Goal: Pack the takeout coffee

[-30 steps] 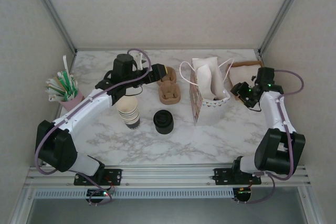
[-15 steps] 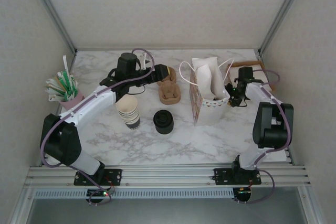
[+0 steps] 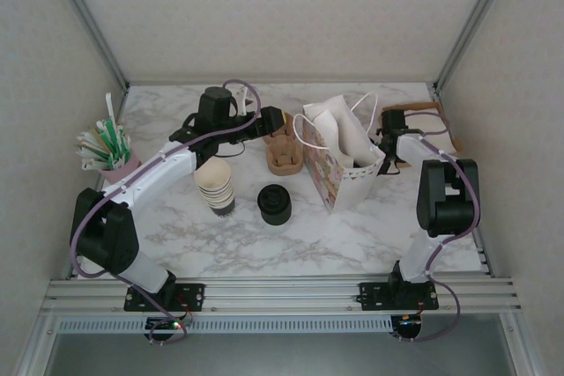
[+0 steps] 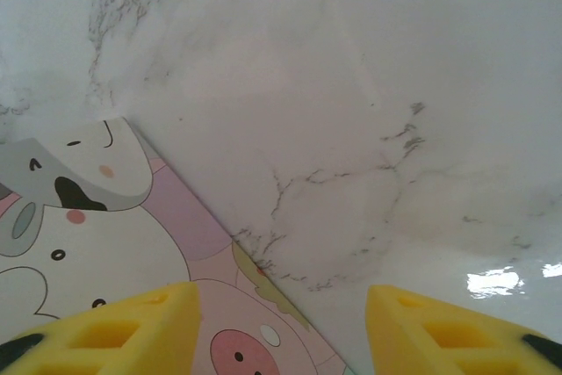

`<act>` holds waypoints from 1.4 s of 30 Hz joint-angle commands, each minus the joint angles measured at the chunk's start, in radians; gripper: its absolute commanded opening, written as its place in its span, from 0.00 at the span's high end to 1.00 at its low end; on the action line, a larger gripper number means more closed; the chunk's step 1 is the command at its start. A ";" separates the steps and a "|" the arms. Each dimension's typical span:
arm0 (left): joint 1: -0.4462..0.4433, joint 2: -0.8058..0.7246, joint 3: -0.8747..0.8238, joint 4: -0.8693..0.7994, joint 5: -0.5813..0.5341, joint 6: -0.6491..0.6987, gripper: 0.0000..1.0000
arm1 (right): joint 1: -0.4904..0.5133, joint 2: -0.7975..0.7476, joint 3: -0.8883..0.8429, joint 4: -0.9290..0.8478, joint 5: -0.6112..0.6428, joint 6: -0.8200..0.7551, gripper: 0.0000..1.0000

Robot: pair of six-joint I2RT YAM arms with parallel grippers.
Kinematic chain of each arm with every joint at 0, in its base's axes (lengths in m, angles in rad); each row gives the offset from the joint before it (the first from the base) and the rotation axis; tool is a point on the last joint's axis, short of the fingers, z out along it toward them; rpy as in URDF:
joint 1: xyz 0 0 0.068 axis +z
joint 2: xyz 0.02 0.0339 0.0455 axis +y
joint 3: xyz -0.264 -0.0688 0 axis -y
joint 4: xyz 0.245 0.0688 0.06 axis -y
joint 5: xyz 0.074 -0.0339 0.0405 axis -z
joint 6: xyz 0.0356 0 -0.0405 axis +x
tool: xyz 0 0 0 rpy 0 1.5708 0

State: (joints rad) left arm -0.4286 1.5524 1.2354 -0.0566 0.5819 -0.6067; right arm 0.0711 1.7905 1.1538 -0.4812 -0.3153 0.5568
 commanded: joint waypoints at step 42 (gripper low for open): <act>0.020 -0.235 0.004 -0.088 -0.341 0.095 0.00 | 0.032 -0.487 -0.118 -0.182 0.301 -0.071 0.20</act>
State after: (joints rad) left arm -0.4236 1.3785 1.2362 -0.1204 0.3691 -0.5495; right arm 0.0990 1.3544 1.0069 -0.6239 -0.1066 0.5102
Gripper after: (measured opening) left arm 0.994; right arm 0.785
